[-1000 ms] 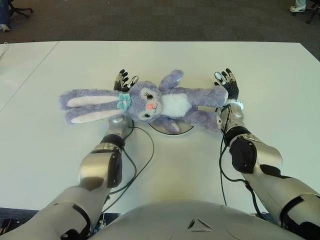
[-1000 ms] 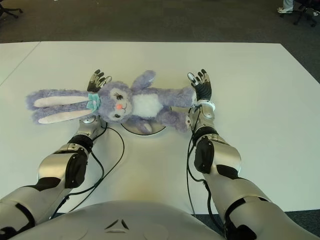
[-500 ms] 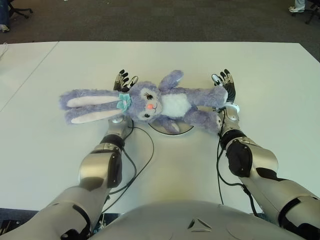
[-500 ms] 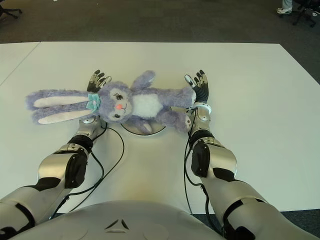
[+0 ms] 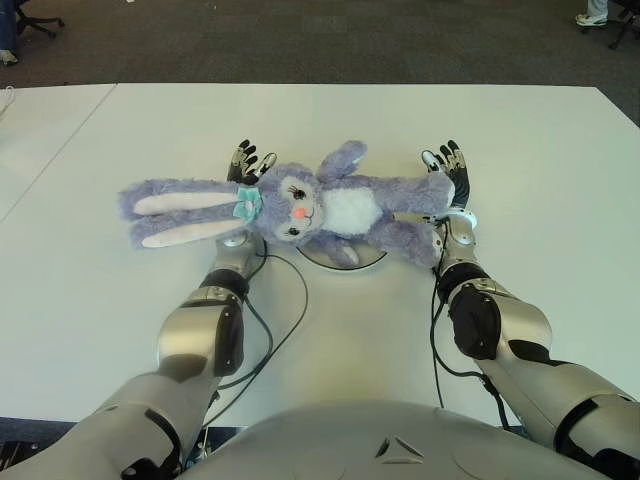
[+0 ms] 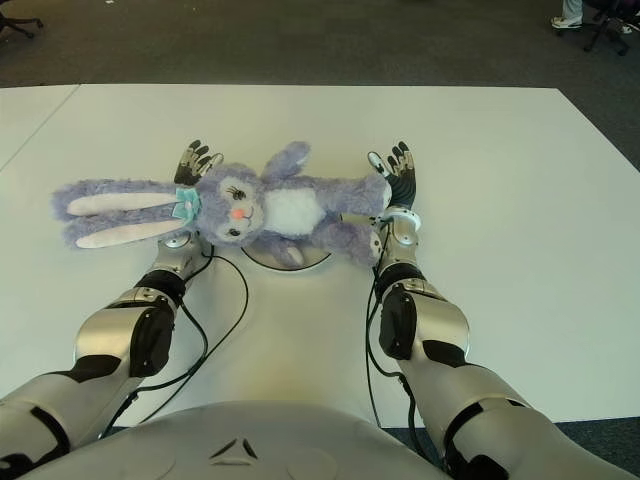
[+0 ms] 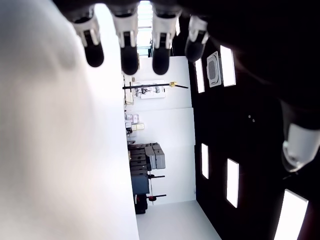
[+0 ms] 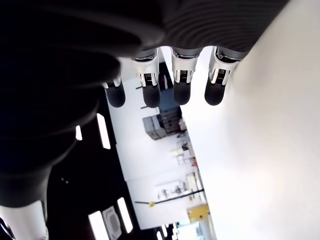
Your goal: Put the doll into the plate.
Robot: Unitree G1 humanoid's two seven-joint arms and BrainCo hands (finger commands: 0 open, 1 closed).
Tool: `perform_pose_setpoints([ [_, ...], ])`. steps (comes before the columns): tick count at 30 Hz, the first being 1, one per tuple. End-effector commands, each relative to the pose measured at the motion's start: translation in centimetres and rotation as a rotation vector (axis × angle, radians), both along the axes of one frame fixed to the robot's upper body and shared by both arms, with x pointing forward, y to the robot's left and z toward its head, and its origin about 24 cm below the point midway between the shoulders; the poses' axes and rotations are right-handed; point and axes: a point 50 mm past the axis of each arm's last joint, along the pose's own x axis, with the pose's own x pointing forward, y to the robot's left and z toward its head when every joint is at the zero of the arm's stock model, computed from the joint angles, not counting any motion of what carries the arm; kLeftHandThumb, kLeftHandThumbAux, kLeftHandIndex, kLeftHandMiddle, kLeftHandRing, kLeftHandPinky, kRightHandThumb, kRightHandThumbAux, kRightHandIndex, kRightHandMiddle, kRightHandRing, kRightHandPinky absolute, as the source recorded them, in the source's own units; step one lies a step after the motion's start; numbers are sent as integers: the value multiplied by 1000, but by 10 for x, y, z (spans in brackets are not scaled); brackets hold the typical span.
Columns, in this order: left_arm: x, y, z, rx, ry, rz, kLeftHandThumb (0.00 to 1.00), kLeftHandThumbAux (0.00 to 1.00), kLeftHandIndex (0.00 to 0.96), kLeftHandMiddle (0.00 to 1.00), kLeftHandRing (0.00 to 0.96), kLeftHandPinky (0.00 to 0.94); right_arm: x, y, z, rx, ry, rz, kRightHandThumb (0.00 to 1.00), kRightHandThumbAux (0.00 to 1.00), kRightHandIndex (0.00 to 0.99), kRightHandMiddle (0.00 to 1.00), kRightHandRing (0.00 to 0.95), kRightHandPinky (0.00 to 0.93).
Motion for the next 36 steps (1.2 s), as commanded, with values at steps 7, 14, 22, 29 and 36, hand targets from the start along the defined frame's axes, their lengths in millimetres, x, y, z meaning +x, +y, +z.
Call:
perform_pose_setpoints([
  [7,-90,2,-98,-59,486,42,0,492,62,113,105,85,-66,19,-83,143,318,-15,0,749,33,47,45,78],
  [14,-91,3,-98,-50,487,40,0,495,70,125,114,100,-74,23,-88,8,349,-16,0,799,67,80,79,112],
  [22,-92,3,-99,-63,481,50,0,487,90,143,127,109,-85,30,-96,-133,405,7,0,870,89,111,106,132],
  [29,-92,4,-99,-59,482,47,0,486,104,162,139,112,-95,34,-105,-168,468,20,0,895,96,116,109,124],
  [36,-92,5,-99,-61,482,59,0,510,109,166,147,133,-91,32,-104,-135,476,11,0,912,92,114,107,130],
])
